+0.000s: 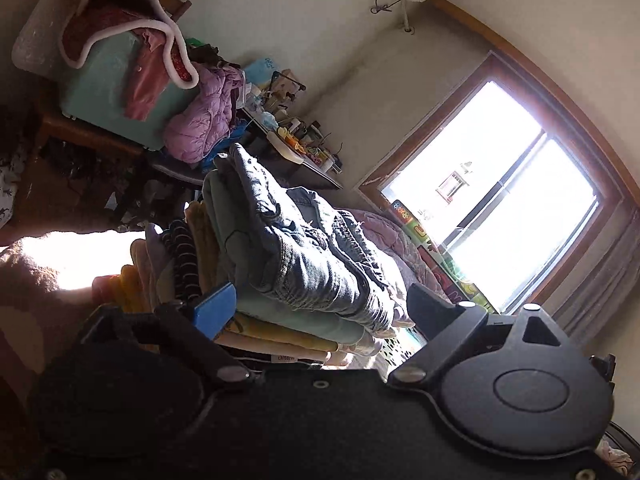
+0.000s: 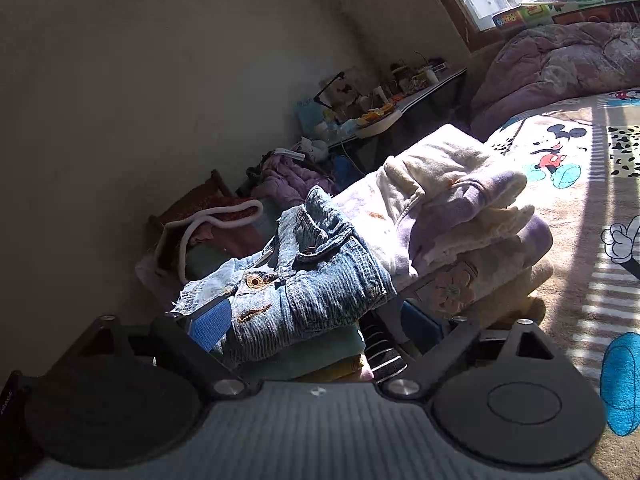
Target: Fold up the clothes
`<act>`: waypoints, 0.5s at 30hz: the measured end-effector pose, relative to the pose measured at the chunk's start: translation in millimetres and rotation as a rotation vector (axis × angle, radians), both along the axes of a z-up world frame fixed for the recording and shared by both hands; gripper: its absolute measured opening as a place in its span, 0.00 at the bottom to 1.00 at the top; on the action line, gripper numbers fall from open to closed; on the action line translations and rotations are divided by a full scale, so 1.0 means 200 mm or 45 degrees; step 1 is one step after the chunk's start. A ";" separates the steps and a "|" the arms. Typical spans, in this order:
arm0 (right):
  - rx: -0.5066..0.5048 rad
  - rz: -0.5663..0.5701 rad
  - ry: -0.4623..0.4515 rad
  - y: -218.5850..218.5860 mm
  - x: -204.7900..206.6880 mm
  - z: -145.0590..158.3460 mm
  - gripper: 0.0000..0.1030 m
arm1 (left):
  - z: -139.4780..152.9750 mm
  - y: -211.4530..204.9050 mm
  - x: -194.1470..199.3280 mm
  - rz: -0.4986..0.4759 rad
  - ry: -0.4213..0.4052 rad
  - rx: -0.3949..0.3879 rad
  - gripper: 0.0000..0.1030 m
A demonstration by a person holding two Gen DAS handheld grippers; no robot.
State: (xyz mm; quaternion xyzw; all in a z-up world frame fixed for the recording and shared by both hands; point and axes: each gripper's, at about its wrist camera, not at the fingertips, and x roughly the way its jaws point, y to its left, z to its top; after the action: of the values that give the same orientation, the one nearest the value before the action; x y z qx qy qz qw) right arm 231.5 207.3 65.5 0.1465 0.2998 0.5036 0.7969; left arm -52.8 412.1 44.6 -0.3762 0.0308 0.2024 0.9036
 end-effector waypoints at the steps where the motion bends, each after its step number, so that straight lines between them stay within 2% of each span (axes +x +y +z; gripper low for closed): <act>1: -0.015 0.002 0.000 -0.03 -0.04 0.01 0.99 | 0.01 -0.03 -0.01 -0.001 0.032 0.032 0.99; 4: -0.057 -0.005 0.020 -0.14 -0.15 0.01 0.99 | 0.05 -0.14 -0.04 0.004 0.142 0.129 0.99; 9: -0.193 -0.056 -0.024 -0.26 -0.31 0.00 0.99 | 0.13 -0.32 -0.01 0.083 0.462 0.309 1.00; 15: -0.348 -0.091 -0.131 -0.37 -0.50 0.03 0.99 | 0.19 -0.52 -0.05 0.156 0.607 0.454 1.00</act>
State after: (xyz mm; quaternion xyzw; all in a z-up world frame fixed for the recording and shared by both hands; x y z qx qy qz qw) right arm 130.5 134.3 72.3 0.0210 0.3191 0.4362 0.8411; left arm -63.2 308.6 82.7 -0.1547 0.1833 0.3415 0.9088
